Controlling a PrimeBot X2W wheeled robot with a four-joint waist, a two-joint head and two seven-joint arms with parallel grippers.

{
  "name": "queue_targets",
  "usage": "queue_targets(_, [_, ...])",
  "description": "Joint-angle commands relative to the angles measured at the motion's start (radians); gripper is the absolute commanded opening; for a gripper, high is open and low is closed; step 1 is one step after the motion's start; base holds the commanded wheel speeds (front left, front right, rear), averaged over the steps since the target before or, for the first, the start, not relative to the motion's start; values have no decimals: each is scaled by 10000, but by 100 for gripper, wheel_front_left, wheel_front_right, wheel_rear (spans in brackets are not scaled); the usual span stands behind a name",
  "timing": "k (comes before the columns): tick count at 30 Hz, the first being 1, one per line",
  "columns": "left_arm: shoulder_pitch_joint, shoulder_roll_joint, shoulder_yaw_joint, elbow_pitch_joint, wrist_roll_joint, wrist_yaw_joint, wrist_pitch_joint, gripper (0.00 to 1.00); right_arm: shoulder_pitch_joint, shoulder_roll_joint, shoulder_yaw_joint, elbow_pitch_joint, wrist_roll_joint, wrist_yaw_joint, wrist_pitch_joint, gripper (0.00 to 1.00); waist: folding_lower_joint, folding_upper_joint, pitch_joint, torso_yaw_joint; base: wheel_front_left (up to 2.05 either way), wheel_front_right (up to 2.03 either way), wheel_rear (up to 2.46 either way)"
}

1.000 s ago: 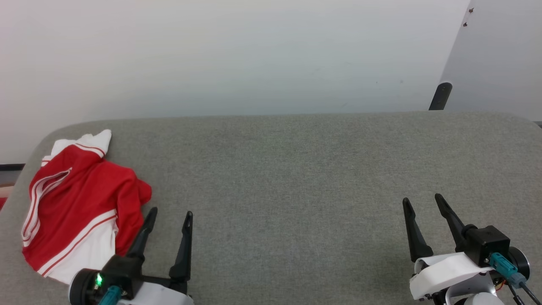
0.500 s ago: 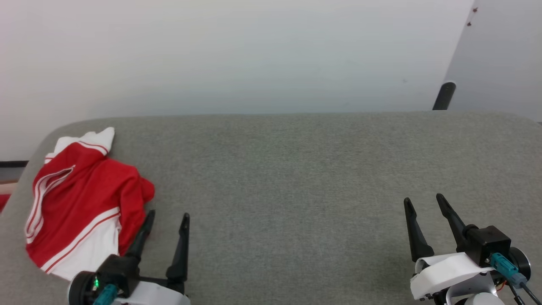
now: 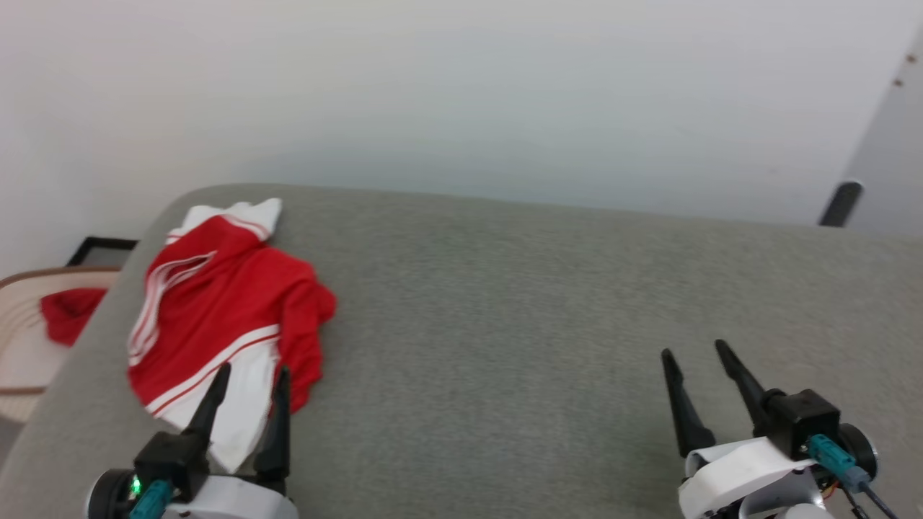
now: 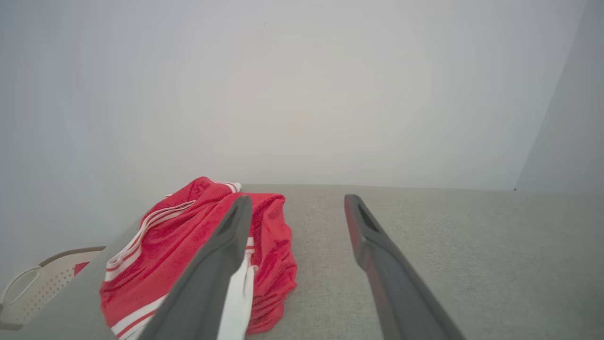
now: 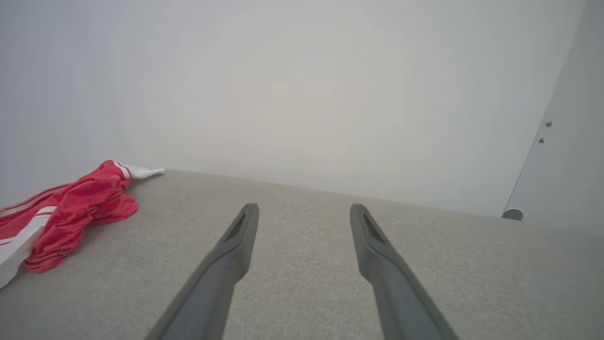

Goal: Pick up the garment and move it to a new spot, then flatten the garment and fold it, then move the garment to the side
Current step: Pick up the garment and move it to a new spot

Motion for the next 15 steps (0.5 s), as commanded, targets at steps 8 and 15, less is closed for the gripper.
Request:
queue_targets(8, [379,165,406,78,-153,190,-38,100,38,39,492,247,285,21,-69,100,0,0,-404,1357,0,0,0])
queue_targets(15, [121,336,576,111,-638,65,243,100,-61,50,603,328,307,21,-47,100,0,0,-262,1453,0,0,0])
